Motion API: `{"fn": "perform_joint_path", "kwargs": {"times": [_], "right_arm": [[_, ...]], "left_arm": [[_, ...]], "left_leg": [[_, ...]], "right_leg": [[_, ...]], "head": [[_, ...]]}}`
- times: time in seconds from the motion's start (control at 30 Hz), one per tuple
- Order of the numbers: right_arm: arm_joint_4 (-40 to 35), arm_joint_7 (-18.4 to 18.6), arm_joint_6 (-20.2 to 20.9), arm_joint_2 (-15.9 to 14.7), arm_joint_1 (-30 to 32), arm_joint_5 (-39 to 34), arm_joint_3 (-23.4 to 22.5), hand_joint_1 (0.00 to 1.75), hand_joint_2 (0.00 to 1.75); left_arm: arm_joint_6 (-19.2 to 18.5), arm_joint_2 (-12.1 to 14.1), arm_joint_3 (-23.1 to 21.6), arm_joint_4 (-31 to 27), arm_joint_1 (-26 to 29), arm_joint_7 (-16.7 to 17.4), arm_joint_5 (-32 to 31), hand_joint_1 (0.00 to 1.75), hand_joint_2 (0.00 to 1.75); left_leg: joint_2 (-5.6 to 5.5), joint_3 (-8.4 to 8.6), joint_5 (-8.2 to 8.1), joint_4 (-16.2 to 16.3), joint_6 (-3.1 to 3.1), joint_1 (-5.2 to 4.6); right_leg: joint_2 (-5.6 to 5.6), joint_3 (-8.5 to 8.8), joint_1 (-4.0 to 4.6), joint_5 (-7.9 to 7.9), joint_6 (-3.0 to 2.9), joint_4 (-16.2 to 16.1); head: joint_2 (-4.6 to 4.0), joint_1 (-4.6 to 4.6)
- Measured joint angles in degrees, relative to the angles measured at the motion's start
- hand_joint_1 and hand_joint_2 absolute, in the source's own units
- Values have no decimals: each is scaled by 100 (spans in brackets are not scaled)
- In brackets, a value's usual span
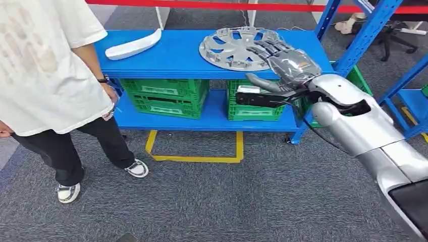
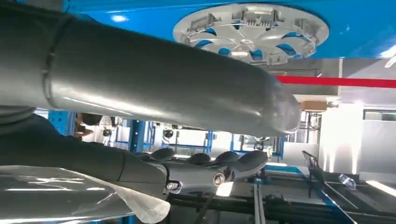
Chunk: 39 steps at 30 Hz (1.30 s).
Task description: Take the parts from the cabinet and place them on the table.
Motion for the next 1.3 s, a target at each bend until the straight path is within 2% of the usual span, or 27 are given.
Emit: {"fn": "perform_joint_path", "kwargs": {"times": [1.3], "right_arm": [[109, -46, -24, -85, 9, -122, 138, 0, 0]], "left_arm": [[-87, 2, 11, 2, 3, 2, 166, 0, 0]], "left_leg": [[0, -1, 0, 1, 0, 0]], "right_leg": [[1, -3, 0, 0, 0, 3]], "head": [[0, -2]]}}
